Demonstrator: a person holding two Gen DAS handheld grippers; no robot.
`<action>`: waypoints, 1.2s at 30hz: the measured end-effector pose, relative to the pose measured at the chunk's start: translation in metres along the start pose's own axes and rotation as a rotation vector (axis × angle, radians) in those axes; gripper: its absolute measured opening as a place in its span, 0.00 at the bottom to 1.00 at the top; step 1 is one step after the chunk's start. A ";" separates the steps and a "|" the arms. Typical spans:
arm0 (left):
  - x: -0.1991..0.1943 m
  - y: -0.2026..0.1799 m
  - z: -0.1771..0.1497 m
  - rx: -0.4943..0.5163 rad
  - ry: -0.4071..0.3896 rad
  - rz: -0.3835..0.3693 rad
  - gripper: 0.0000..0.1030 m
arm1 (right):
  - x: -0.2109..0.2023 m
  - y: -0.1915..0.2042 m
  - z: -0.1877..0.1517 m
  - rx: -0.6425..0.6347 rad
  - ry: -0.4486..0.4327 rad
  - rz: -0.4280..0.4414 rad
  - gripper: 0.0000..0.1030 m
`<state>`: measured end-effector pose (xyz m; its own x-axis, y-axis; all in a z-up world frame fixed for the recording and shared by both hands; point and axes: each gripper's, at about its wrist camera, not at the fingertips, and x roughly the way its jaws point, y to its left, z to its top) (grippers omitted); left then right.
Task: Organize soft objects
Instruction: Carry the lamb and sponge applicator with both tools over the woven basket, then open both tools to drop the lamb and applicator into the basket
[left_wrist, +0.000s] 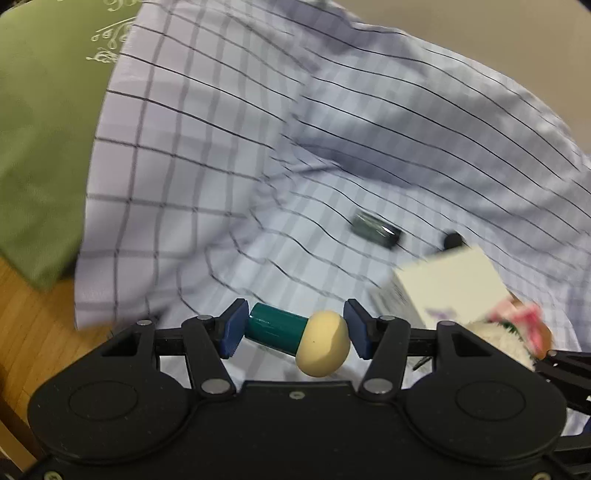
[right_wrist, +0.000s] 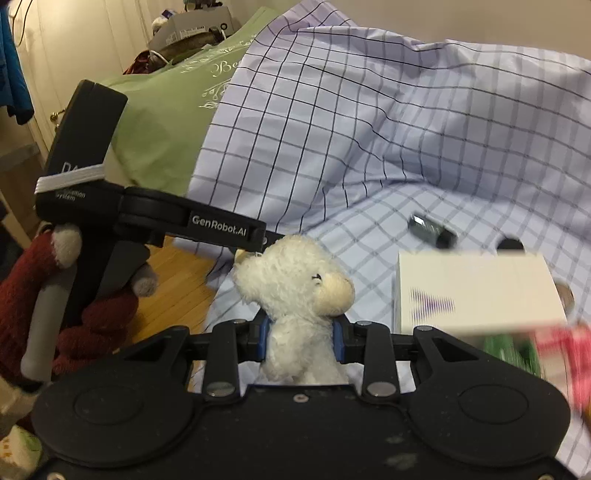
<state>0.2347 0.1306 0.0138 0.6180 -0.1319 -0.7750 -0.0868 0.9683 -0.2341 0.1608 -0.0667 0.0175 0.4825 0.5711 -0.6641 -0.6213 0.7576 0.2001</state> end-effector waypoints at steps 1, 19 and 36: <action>-0.005 -0.004 -0.006 0.007 0.006 -0.014 0.52 | -0.011 0.001 -0.010 0.014 -0.004 -0.003 0.30; -0.025 -0.112 -0.109 0.264 0.186 -0.173 0.53 | -0.132 -0.041 -0.182 0.466 -0.025 -0.428 0.31; -0.011 -0.110 -0.136 0.310 0.242 -0.107 0.58 | -0.109 -0.018 -0.174 0.428 0.014 -0.339 0.33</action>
<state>0.1314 -0.0035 -0.0315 0.4062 -0.2461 -0.8800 0.2306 0.9595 -0.1618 0.0118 -0.1973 -0.0387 0.6020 0.2703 -0.7514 -0.1238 0.9612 0.2466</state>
